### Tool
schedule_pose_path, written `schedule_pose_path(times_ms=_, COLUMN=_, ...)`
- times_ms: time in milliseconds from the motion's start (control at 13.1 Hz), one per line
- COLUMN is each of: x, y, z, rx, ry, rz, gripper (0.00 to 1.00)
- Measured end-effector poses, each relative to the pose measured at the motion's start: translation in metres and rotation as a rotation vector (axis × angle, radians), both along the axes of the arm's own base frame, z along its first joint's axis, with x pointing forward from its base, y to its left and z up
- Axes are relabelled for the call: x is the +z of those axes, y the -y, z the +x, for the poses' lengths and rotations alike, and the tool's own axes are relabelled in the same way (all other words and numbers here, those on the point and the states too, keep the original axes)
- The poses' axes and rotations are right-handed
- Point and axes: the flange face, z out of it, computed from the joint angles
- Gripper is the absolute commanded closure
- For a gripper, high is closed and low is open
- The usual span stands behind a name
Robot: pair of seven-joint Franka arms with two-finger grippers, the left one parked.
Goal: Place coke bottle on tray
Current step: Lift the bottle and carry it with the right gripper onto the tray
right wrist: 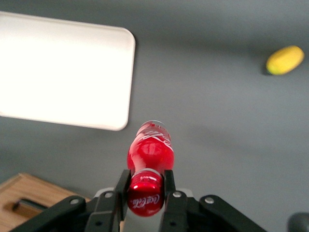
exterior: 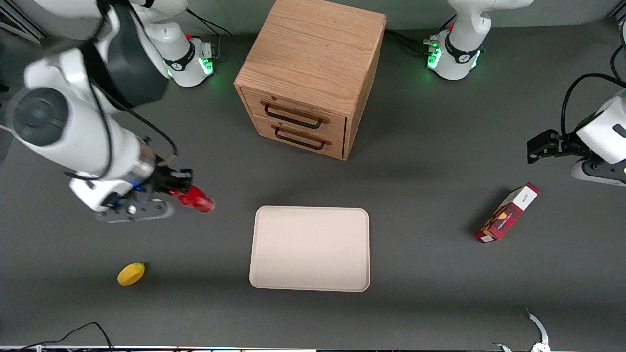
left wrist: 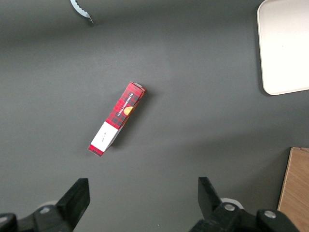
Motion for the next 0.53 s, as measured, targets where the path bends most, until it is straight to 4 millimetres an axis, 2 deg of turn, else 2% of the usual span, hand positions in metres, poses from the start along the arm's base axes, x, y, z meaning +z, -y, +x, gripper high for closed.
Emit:
schedule_pose_path(times_ms=305, x=-0.071, y=-0.049, z=0.031, rx=0.037, ry=0.07, rz=0.043, gripper=1.0)
schedule_pose_path(times_ms=534, x=-0.104, y=-0.065, z=0.046, rx=0.053, ry=0.13, rz=0.074, gripper=1.0)
